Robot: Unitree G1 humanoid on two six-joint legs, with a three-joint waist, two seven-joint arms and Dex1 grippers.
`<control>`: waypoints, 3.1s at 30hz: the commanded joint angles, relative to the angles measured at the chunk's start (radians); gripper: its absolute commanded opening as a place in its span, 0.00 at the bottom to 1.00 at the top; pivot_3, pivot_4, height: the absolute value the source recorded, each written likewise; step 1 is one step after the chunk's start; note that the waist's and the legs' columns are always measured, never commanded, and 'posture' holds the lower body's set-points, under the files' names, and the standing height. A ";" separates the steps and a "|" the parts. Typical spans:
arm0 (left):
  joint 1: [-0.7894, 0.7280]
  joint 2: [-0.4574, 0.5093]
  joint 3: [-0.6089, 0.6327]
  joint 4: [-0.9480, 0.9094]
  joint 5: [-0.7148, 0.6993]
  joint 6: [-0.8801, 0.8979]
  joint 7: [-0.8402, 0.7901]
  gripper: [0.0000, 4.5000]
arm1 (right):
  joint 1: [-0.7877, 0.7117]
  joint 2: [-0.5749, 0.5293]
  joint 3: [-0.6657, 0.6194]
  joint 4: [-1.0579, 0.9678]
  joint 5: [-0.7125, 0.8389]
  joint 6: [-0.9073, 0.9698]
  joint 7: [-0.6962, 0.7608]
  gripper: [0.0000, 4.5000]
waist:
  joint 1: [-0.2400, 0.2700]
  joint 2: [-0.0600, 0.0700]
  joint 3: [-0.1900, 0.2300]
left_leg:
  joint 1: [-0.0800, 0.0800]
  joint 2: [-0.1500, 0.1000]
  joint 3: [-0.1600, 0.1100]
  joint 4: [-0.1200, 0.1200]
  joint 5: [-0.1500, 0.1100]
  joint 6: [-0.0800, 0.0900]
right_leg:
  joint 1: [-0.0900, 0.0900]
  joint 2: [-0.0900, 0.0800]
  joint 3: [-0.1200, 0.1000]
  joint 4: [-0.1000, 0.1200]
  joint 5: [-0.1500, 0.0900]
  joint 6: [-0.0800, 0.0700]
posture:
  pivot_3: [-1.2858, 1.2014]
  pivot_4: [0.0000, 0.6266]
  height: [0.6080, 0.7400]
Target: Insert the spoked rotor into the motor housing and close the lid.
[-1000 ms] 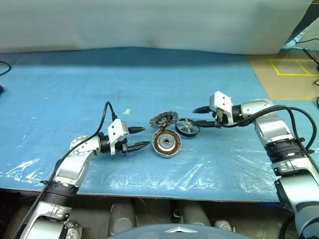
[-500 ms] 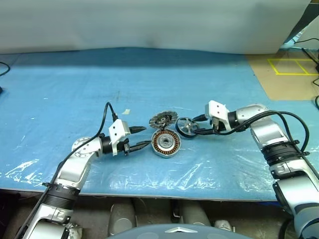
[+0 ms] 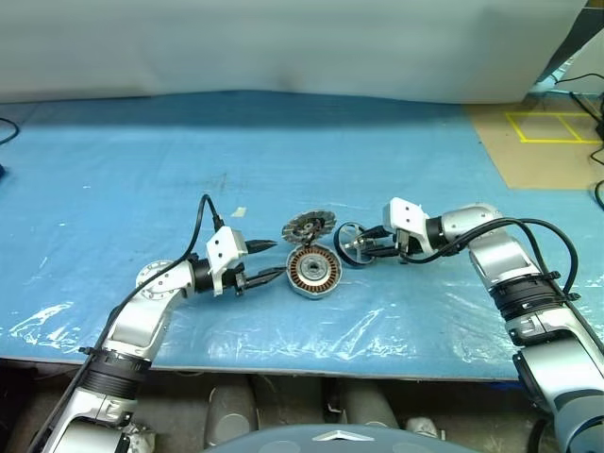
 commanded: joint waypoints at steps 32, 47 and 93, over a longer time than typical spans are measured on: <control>0.037 -0.021 0.006 0.124 -0.008 -0.175 -0.063 0.61 | 0.100 -0.004 -0.018 -0.271 0.158 -0.014 0.062 0.25 | 0.000 0.000 0.000 | 0.000 0.000 0.000 0.000 0.000 0.000 | 0.000 0.000 0.000 -0.001 0.000 0.000 | 0.52 0.24 1.00; 0.040 -0.027 0.002 0.142 -0.005 -0.186 -0.060 0.61 | 0.018 -0.025 0.027 -0.341 0.066 -0.077 0.063 0.25 | 0.000 0.000 0.000 | 0.000 0.000 0.000 0.000 0.000 0.000 | 0.000 0.000 0.000 0.000 0.000 0.000 | 0.52 0.24 1.00; 0.052 -0.054 0.003 0.230 0.031 -0.268 -0.043 0.61 | -0.067 0.036 0.125 -0.318 0.013 -0.042 0.079 0.25 | -0.001 0.000 0.000 | 0.001 0.000 0.000 0.003 0.000 0.000 | 0.000 0.000 0.001 0.004 0.000 0.000 | 0.52 0.24 1.00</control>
